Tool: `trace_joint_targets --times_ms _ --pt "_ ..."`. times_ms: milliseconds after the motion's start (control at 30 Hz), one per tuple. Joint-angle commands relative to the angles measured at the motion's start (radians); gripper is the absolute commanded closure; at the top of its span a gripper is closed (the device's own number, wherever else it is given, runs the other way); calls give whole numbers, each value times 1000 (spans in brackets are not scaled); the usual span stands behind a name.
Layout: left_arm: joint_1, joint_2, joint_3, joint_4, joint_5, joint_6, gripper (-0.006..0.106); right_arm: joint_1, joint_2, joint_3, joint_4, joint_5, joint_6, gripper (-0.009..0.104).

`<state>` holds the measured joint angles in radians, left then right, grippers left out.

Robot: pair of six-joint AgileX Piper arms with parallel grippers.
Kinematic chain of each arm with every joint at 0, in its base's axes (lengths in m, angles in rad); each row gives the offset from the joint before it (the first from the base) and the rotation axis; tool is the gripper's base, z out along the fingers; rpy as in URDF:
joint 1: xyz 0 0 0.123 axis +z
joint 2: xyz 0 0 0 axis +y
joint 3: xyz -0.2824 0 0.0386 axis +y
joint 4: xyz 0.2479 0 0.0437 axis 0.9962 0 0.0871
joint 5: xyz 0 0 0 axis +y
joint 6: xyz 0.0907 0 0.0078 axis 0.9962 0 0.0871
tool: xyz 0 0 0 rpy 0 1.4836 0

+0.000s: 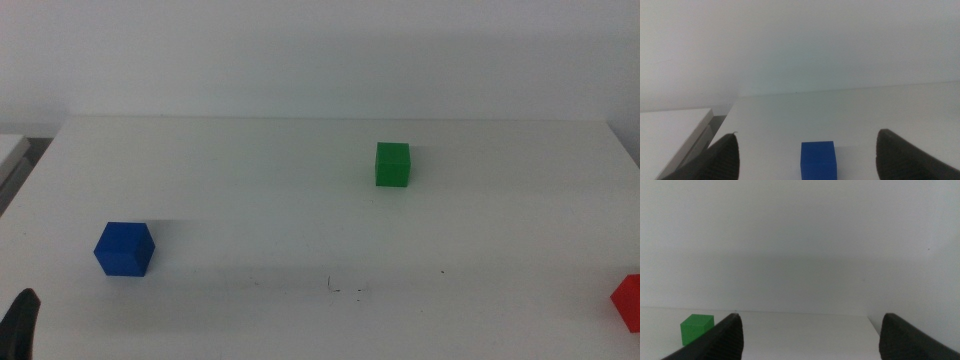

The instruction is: Stack red cubes first, then green, then blue cubes in a specific spot.

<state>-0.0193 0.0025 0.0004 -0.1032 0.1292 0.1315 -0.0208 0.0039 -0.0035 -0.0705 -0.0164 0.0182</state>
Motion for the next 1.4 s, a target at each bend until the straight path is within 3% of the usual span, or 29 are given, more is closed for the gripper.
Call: trace_joint_targets --times_ms 0,67,467,667,767,900,1067,1267,1367 --pt "1 -2 0 1 -14 -2 7 -9 -4 4 0 -7 -11 5" --pt "1 -2 0 1 -14 -2 7 -9 -4 4 12 -7 61 4" --pt "1 -2 0 1 -14 -2 7 -9 -4 4 2 16 66 4" --pt "1 -2 0 1 -14 -2 7 -9 245 -293 19 320 89 4" --pt "1 -2 0 1 -14 -2 7 -9 449 -522 81 634 89 4" --pt "1 -2 0 1 -14 -2 7 -9 657 -758 71 957 78 4" --pt "1 -2 0 1 -14 -2 7 -9 815 -880 99 1089 63 4" --pt "1 -2 0 1 -14 -2 7 -9 914 -882 107 1104 74 4" --pt "1 -2 0 1 -14 -2 7 -9 968 -892 92 1094 -18 4"
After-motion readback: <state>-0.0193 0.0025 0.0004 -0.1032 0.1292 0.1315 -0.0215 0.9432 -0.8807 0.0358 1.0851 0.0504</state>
